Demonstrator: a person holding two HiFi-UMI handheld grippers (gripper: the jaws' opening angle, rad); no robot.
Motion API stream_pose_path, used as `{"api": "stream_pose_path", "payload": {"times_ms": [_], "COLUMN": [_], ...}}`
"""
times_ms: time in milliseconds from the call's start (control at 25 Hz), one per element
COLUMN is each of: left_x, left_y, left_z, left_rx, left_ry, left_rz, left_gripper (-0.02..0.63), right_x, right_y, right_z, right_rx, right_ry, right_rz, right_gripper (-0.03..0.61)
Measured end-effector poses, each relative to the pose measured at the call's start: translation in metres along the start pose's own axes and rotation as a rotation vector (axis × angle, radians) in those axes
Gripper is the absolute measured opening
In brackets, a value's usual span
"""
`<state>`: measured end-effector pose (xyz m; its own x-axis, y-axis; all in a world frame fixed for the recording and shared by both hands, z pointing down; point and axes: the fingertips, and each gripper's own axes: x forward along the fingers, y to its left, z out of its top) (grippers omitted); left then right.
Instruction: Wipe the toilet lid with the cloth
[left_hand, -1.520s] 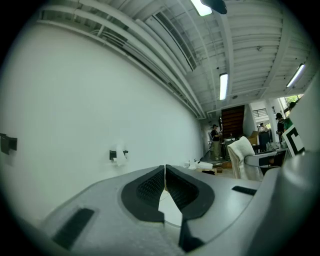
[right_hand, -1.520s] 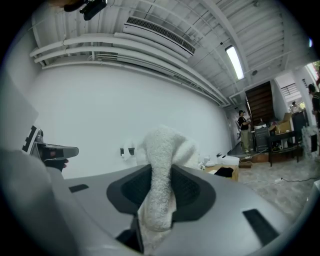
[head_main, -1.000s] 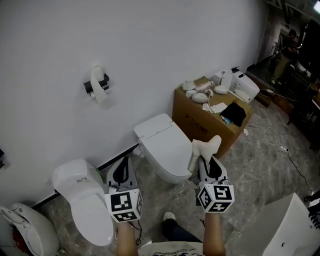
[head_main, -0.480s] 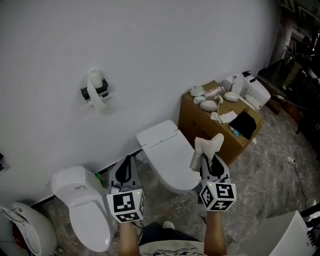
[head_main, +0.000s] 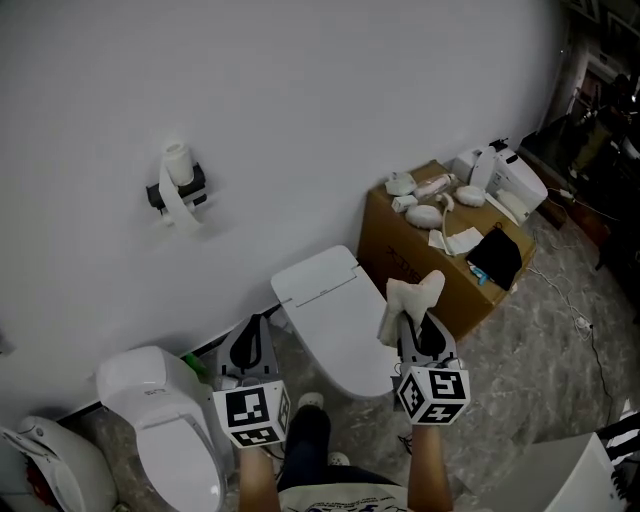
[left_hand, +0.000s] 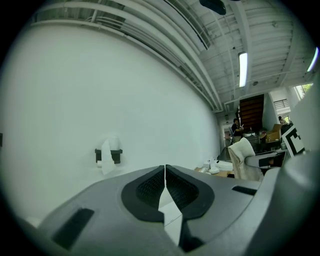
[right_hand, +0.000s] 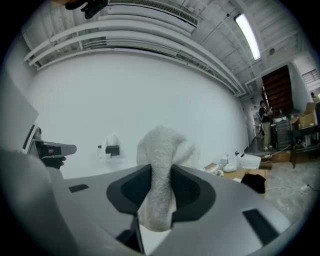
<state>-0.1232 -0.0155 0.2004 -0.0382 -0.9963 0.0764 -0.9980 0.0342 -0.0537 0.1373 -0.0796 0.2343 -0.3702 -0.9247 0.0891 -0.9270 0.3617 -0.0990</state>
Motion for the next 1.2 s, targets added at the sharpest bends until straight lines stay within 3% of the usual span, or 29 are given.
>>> {"api": "stream_pose_path", "payload": {"times_ms": [720,1200], "left_x": [0.225,0.333], "left_y": [0.046,0.052], "left_z": [0.002,-0.029], "left_rx": [0.013,0.024], "left_ry": [0.033,0.094], "left_rz": [-0.132,-0.216], "left_gripper": [0.012,0.011], "right_x": [0.197,0.285], "right_y": [-0.02,-0.039], "right_z": [0.004,-0.029], "right_rx": [-0.001,-0.002], "right_ry": [0.038,0.112], "right_rz": [-0.105,-0.155], "right_gripper": [0.112,0.112]}}
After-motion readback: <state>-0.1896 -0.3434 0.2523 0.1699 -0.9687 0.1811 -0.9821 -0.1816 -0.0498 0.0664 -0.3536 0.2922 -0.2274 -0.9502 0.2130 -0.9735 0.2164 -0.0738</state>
